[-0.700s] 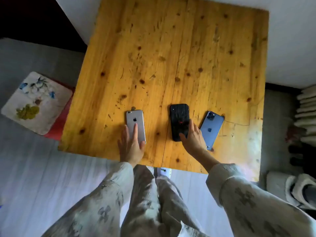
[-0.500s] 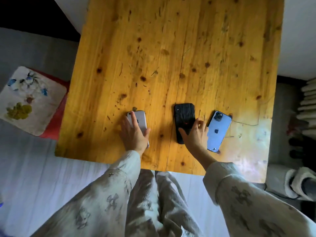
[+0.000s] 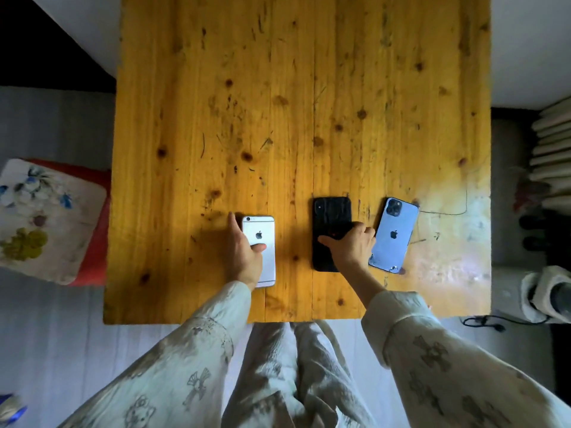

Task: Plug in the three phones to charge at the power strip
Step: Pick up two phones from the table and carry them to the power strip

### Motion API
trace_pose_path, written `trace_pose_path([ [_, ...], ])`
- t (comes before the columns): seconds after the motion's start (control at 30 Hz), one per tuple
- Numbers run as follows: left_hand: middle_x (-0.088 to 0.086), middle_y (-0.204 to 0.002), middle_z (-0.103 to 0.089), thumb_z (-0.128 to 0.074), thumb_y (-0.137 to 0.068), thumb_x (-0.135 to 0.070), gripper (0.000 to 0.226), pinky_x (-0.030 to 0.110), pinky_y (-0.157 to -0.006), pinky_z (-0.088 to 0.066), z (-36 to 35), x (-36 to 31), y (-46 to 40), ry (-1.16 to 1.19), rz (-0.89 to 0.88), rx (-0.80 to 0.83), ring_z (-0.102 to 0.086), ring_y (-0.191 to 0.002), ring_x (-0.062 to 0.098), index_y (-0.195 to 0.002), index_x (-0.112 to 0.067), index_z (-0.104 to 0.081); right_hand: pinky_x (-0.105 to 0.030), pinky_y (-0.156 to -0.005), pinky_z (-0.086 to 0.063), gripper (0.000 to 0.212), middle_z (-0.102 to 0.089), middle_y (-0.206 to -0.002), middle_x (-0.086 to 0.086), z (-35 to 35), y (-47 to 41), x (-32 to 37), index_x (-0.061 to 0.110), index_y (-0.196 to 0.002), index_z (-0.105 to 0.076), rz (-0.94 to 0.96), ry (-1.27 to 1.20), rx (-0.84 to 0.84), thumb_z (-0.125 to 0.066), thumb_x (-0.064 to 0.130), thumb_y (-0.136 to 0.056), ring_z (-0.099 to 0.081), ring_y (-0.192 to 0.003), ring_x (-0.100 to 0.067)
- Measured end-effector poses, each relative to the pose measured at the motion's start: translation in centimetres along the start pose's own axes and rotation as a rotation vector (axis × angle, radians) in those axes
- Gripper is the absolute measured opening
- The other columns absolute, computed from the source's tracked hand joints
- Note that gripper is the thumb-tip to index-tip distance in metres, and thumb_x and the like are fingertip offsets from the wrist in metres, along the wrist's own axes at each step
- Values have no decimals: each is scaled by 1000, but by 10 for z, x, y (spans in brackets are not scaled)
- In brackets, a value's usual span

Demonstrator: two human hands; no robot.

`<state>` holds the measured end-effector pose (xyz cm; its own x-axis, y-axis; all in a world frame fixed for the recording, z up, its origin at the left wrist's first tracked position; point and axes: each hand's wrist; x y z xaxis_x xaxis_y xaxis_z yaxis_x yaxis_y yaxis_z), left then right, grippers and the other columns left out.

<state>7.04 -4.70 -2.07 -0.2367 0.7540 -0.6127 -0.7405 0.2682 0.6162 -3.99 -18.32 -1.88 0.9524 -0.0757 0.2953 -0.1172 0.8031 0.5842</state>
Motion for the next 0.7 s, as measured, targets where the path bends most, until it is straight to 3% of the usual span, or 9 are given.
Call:
trace_pose_path([
  [0.13,18,-124,-57,-53,-85,4,41,29,-89,-38,13,8,-1,54,27,14,-53,-113,32,-125,-2,-46,-44,-93,-45,54,-50,-120,-19,8,1,-5,0,-118,-50,-4,-125,45,-71,27,-76,-50,-109,-36],
  [0.23,17,-127,-55,-54,-86,0,40,31,-91,-39,15,9,4,66,59,54,-52,-114,31,-125,-5,-48,-40,-81,-52,36,-63,-113,-17,17,8,-10,4,-114,-56,-47,-267,101,-64,19,-82,-59,-100,-33],
  [0.3,16,-129,-54,-54,-87,-2,42,36,-95,-41,14,5,11,74,60,115,-51,-115,31,-127,-8,-46,-42,-82,-53,31,-66,-110,-15,24,18,-18,6,-111,-58,-79,-369,105,-63,16,-82,-62,-98,-32],
  [0.47,5,-113,-52,-57,-87,-8,48,26,-80,-35,-1,-33,41,187,23,279,-50,-95,16,-132,-13,-40,-42,-76,-52,19,-66,-107,-24,64,51,-61,-2,-100,-60,-144,-729,103,-61,3,-81,-64,-88,-32],
  [0.6,6,-106,-59,-60,-86,-10,28,17,-65,-41,-35,-72,79,147,-130,467,-55,-77,6,-114,-10,-53,-17,-51,-47,14,-65,-92,-15,106,83,-115,6,-96,-60,-194,-972,21,-59,1,-83,-58,-65,-16],
  [0.7,6,-100,-64,-57,-88,-11,9,20,-61,-43,-70,-92,123,57,-242,645,-58,-76,7,-97,-11,-57,-27,-66,-47,14,-64,-88,-11,135,117,-167,6,-98,-60,-221,-1156,-69,-57,1,-85,-59,-74,-20],
])
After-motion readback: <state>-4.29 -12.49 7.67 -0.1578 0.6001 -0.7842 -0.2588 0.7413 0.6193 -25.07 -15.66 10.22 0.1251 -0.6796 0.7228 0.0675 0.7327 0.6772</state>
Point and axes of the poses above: each hand's wrist, its own y-axis away from the middle knuckle, its own z-axis out of the back of the hand, x = y × z
